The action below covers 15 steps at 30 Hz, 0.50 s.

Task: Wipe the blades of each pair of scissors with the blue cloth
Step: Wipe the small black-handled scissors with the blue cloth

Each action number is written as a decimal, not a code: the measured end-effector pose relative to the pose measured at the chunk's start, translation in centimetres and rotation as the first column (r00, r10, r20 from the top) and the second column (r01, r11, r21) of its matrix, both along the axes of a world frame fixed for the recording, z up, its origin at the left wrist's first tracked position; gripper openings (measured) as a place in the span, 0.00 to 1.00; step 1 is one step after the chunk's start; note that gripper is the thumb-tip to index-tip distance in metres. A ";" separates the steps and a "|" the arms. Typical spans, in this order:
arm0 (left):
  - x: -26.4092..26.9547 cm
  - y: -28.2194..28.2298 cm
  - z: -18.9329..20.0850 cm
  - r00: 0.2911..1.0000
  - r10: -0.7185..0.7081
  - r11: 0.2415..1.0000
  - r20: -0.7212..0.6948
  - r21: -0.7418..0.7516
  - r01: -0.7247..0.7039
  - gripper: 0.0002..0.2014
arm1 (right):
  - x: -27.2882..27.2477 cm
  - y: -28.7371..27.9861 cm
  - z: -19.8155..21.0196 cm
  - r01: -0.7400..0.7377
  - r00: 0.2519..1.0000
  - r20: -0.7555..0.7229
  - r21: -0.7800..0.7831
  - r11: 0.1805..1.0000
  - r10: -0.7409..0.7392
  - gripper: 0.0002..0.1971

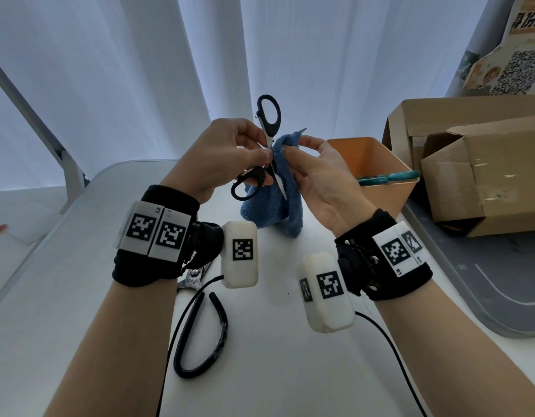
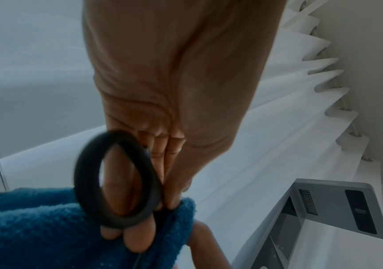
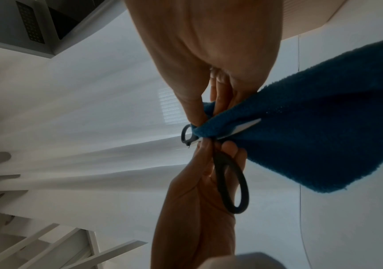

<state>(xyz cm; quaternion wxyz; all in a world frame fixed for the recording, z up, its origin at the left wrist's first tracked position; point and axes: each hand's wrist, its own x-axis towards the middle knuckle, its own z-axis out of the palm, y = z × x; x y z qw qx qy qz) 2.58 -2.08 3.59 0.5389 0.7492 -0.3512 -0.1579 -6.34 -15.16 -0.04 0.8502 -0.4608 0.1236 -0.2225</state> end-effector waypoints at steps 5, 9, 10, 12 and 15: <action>0.1 0.1 0.0 1.000 0.015 1.000 -0.007 -0.005 -0.015 0.05 | -0.1 0.1 0.1 -0.011 1.000 0.022 0.030 1.000 0.010 0.20; 0.0 0.0 0.0 1.000 0.003 1.000 0.001 0.003 -0.003 0.05 | 0.0 0.3 0.0 -0.005 1.000 0.015 0.006 1.000 0.005 0.22; -0.1 0.0 0.0 1.000 0.004 1.000 0.006 0.005 -0.004 0.05 | -0.1 0.2 0.1 -0.002 1.000 0.017 0.008 1.000 0.002 0.21; 0.0 0.0 0.0 1.000 0.011 1.000 0.007 0.002 -0.011 0.05 | -0.1 0.2 0.1 -0.003 1.000 0.027 0.021 1.000 0.002 0.20; 0.1 0.1 0.0 1.000 0.012 1.000 -0.004 0.001 -0.012 0.05 | -0.1 0.2 0.0 -0.017 0.999 0.035 0.023 1.000 0.016 0.20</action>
